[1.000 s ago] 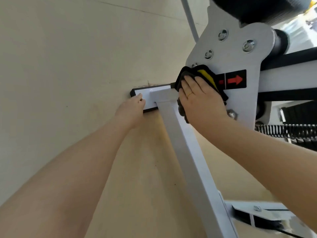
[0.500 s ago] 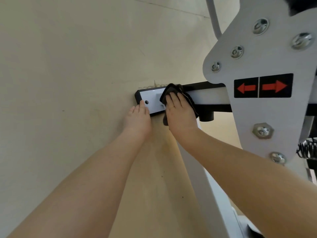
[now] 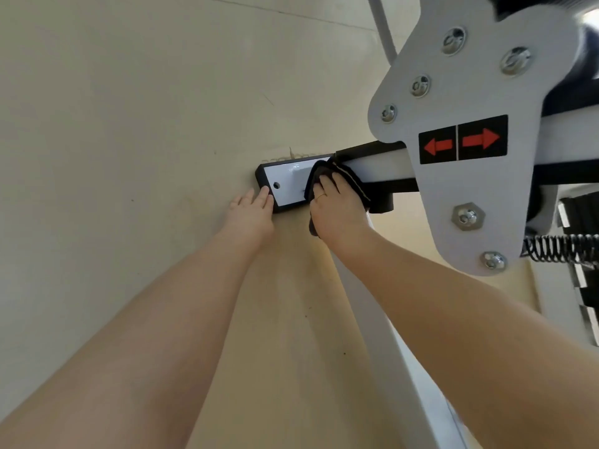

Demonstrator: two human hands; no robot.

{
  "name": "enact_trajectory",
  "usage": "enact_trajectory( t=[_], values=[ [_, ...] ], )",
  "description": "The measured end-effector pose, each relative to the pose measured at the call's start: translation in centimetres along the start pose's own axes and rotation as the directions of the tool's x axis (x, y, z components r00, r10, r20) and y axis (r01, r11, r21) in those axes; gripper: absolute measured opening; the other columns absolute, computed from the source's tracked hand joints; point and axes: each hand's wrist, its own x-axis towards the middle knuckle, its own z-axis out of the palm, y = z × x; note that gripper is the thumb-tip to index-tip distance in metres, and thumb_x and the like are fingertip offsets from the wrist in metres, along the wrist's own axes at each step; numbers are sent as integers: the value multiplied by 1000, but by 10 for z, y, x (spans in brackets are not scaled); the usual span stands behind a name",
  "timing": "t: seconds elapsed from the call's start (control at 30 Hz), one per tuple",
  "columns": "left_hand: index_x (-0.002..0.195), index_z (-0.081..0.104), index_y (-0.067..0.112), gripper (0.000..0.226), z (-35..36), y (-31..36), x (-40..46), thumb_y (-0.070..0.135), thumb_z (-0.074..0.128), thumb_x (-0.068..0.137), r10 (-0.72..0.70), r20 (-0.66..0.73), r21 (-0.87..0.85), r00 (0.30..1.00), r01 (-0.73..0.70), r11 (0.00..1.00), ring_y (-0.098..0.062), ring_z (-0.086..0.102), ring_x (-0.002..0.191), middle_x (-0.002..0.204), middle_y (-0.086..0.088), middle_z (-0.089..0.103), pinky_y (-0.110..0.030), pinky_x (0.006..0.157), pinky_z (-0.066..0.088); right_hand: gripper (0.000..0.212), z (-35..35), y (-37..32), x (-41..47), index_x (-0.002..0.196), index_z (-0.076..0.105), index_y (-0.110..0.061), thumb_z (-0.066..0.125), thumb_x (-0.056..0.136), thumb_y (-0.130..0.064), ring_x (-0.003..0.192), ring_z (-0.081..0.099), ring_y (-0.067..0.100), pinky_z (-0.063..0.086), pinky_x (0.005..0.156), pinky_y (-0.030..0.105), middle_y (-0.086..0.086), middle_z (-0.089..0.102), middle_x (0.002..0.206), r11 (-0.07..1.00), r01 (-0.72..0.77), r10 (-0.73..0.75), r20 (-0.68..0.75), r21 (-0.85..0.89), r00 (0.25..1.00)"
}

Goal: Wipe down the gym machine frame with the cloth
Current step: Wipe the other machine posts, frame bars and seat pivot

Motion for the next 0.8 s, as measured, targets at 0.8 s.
enact_trajectory(
  t=[0.8],
  values=[
    [148,9,20,74,-73,88,-141,-8,36,85,292,-445,-592,847,-522,614,-2,7,141,155,12,4,-8,101,12,49,-39,105,-176,119,63,-7,30,89,-28,126,49,23,31,109,39,8,56,132,961,-251,161,-510,-113,845]
  ],
)
